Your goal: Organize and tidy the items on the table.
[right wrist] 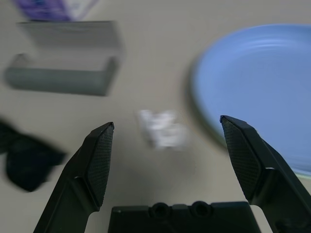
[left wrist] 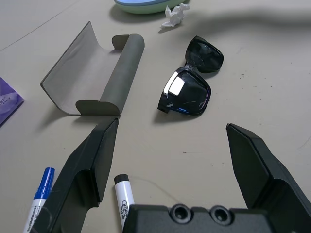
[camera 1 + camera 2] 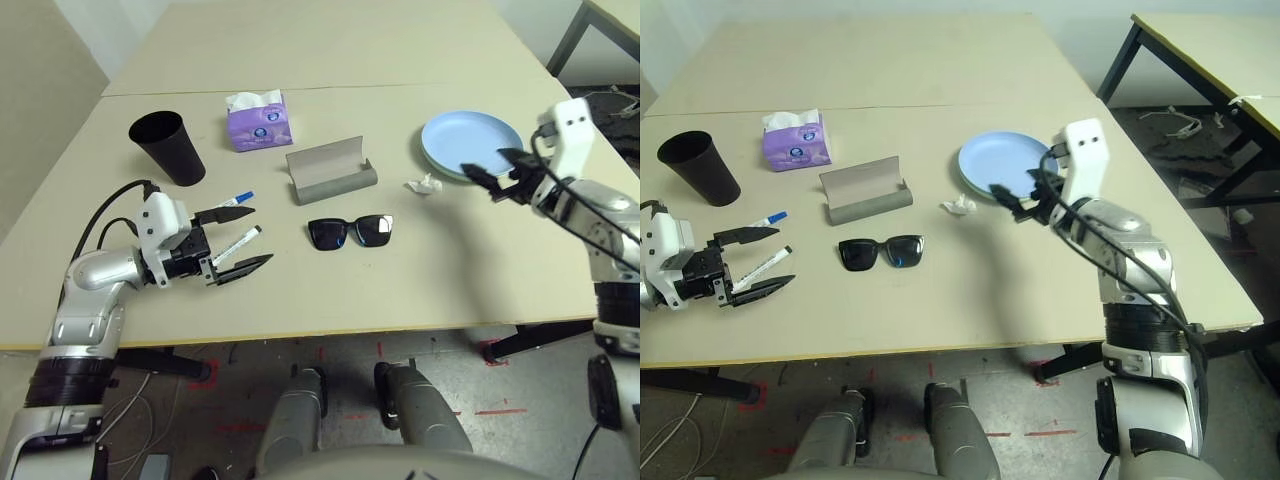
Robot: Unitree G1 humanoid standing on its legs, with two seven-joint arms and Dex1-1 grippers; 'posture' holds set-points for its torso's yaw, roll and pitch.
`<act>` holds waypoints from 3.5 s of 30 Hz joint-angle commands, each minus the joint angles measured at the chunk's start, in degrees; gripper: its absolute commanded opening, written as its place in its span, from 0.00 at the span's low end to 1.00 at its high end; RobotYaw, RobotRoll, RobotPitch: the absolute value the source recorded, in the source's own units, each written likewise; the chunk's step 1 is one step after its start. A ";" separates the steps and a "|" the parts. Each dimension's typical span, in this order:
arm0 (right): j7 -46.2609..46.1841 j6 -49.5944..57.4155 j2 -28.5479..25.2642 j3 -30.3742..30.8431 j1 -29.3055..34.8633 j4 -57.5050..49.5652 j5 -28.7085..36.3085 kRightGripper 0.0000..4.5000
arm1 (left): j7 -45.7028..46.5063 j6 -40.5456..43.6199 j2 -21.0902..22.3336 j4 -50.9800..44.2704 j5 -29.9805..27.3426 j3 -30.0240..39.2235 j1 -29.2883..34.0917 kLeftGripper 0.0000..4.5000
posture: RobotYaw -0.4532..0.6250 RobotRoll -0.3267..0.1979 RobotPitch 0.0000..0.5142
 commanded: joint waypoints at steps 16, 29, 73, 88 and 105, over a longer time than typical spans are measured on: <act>-3.83 -12.39 7.34 3.53 -1.03 13.22 -7.50 0.99 | -3.78 15.88 1.96 -8.64 -10.61 1.58 3.45 1.00 | 0.32 0.62 0.37; -6.24 -14.82 8.62 5.31 -1.69 14.73 -11.89 0.91 | -3.85 13.79 1.44 -8.68 -7.52 1.20 3.62 1.00 | 0.33 0.62 0.36; -7.32 -11.54 9.28 6.29 -2.38 15.73 -14.44 0.99 | 0.22 10.73 -0.78 -9.31 -6.05 2.01 3.92 1.00 | 0.34 0.62 0.34; -8.39 -11.93 10.60 5.99 -2.77 16.15 -14.70 0.19 | 1.51 10.68 -1.58 -10.22 -5.98 1.21 4.19 1.00 | 0.34 0.62 0.34; -7.87 -11.91 10.19 4.22 -3.96 13.45 -13.49 0.01 | 1.25 9.80 -2.18 -9.26 -5.18 0.99 4.45 1.00 | 0.33 0.62 0.32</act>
